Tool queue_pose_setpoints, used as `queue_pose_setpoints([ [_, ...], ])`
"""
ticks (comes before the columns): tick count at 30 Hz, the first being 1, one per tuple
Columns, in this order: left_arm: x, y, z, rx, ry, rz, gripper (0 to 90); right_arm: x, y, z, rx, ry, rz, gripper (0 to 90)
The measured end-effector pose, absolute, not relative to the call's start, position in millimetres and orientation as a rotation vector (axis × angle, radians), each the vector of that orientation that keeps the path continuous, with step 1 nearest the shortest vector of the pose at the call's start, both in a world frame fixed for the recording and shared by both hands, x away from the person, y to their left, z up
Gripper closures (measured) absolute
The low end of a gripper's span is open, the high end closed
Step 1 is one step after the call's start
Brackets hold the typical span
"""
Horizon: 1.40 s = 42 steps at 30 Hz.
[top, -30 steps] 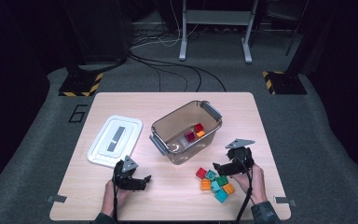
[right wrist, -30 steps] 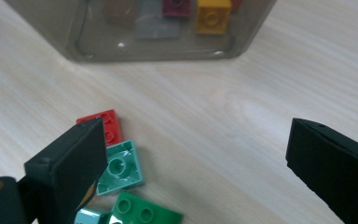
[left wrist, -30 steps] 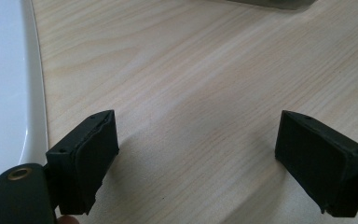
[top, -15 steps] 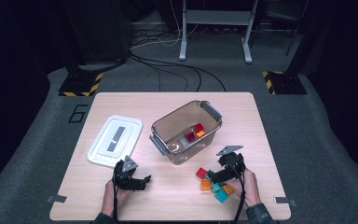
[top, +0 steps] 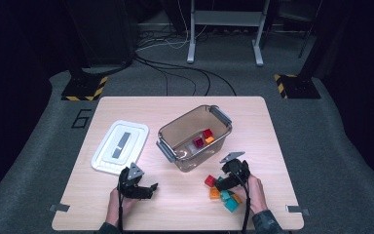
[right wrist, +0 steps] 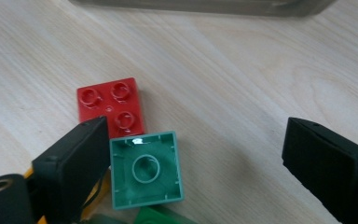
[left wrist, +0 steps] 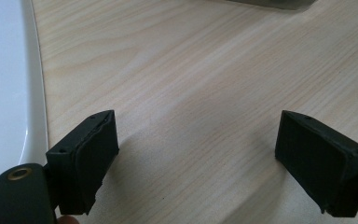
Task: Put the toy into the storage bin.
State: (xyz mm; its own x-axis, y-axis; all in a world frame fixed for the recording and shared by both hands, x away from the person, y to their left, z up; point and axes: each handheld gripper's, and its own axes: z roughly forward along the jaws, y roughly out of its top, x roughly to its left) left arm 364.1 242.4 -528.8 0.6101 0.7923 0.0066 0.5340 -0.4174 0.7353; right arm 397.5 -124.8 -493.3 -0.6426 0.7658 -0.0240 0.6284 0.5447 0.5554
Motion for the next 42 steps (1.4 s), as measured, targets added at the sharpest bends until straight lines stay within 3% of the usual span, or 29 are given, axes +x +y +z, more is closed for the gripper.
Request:
queue_pose_setpoints([
  [10,364,242,-529,2.121,1.039,0.465,12.8,399,-138,-498,1.239,2.487,0.706,15.3],
  [25,364,242,-529,2.122,1.039,0.465,12.8,398,-154,-497,1.305,2.437,0.712,56.0],
  [42,364,242,-529,2.113,1.045,0.464,12.8,406,-174,-494,1.384,2.361,0.79,58.0],
])
